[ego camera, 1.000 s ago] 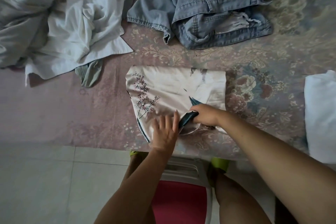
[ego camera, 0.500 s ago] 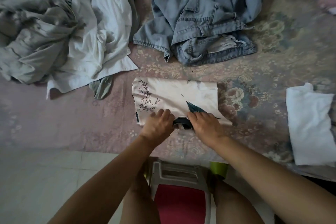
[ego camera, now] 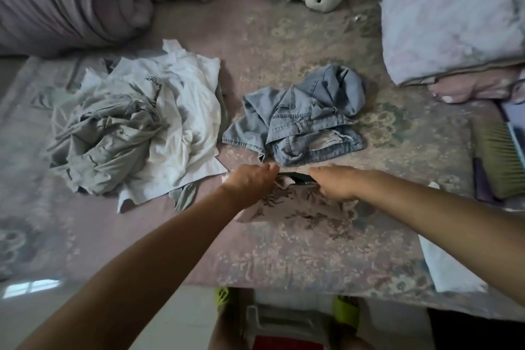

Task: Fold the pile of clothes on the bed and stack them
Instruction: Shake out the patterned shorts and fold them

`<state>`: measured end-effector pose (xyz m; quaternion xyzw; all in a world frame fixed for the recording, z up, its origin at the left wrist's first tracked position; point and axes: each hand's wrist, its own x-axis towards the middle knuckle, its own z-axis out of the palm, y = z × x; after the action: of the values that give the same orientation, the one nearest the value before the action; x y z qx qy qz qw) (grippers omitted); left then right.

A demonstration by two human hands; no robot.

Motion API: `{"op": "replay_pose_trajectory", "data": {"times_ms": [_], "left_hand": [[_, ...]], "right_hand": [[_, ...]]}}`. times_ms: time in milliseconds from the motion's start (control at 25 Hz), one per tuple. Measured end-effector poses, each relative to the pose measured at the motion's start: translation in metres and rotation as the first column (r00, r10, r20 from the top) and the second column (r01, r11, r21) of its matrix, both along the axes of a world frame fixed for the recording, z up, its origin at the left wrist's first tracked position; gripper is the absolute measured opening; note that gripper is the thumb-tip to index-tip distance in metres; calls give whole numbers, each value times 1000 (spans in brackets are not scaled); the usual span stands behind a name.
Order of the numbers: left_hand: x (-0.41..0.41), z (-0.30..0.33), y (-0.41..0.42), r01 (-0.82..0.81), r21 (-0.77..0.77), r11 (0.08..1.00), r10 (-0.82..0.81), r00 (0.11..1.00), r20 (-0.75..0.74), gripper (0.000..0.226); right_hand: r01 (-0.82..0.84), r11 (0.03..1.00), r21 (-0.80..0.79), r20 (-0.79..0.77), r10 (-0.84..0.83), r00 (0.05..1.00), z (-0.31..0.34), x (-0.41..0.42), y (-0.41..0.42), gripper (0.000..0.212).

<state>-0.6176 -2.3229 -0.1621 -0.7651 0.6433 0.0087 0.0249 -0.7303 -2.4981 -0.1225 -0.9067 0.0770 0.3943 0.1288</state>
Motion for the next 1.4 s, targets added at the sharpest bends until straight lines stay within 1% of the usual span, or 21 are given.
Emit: {"op": "replay_pose_trajectory", "data": {"times_ms": [40, 80, 120, 160, 200, 240, 320, 400, 520, 600, 680, 800, 840, 880, 960, 1000, 1040, 1120, 1200, 1280, 1400], "left_hand": [[1, 8, -3, -30, 62, 998, 39, 988, -147, 20], [0, 16, -4, -61, 170, 984, 108, 952, -287, 28], [0, 19, -3, -51, 324, 945, 193, 885, -424, 31], [-1, 24, -3, -1, 468, 884, 277, 808, -520, 31], [0, 22, -4, 29, 519, 854, 316, 764, -563, 28], [2, 18, -6, 46, 533, 845, 319, 755, -572, 25], [8, -1, -11, 47, 557, 829, 331, 762, -557, 21], [13, -28, -21, 31, 571, 820, 322, 800, -506, 19], [25, -82, -37, -68, 566, 822, 286, 908, -305, 26], [34, -125, -44, -145, 544, 827, 282, 943, -178, 27], [42, -158, -50, -171, 518, 838, 258, 961, -102, 29], [51, -192, -53, -120, 445, 887, 142, 990, -17, 33], [53, -205, -49, -105, 379, 920, 100, 994, 32, 35], [54, -215, -42, -95, 322, 942, 77, 995, 69, 41], [52, -236, -22, -17, 279, 960, -19, 992, 124, 66], [46, -244, -10, 19, 238, 971, -46, 993, 107, 74], [36, -250, 3, 24, 228, 973, -39, 997, 62, 77], [12, -243, 20, 101, 148, 984, -107, 994, 35, 62], [-14, -235, 32, 126, 111, 986, -123, 992, -30, 59], [-40, -240, 44, 95, 171, 981, -86, 994, -62, 68], [-69, -243, 49, 77, 327, 942, -32, 990, -141, 99]], "right_hand": [[36, 997, 66, -57, -32, 998, 4, 0, 1, 20], [43, 992, 122, -119, -28, 992, 6, 1, 2, 13], [25, 986, 165, -180, 6, 984, 3, 0, 3, 11], [15, 979, 204, -232, 33, 972, 0, -1, 5, 15], [19, 973, 230, -270, 45, 962, -4, -1, 4, 16], [32, 969, 244, -295, 42, 955, -11, 3, 3, 12], [31, 972, 234, -335, 50, 941, -30, 12, 1, 5], [2, 990, 142, -324, 44, 945, -56, 24, -4, 5], [22, 999, -26, -173, -26, 985, -113, 40, -11, 21], [77, 994, -73, -61, -82, 995, -143, 47, -18, 32], [102, 988, -118, 2, -102, 995, -168, 50, -23, 45], [17, 969, -248, 95, 7, 995, -197, 55, -25, 55], [-22, 959, -283, 142, 64, 988, -207, 54, -25, 56], [-61, 949, -309, 185, 123, 975, -216, 51, -25, 54], [-189, 920, -343, 242, 281, 929, -233, 33, -22, 44], [-259, 899, -354, 246, 357, 901, -239, 19, -17, 44], [-293, 885, -361, 250, 394, 884, -245, 6, -13, 50], [-277, 889, -364, 319, 399, 860, -256, -20, -5, 69], [-268, 888, -372, 352, 403, 845, -265, -45, 4, 72], [-262, 883, -389, 362, 408, 838, -274, -70, 18, 67], [-182, 904, -387, 331, 321, 887, -289, -96, 35, 57]]}}
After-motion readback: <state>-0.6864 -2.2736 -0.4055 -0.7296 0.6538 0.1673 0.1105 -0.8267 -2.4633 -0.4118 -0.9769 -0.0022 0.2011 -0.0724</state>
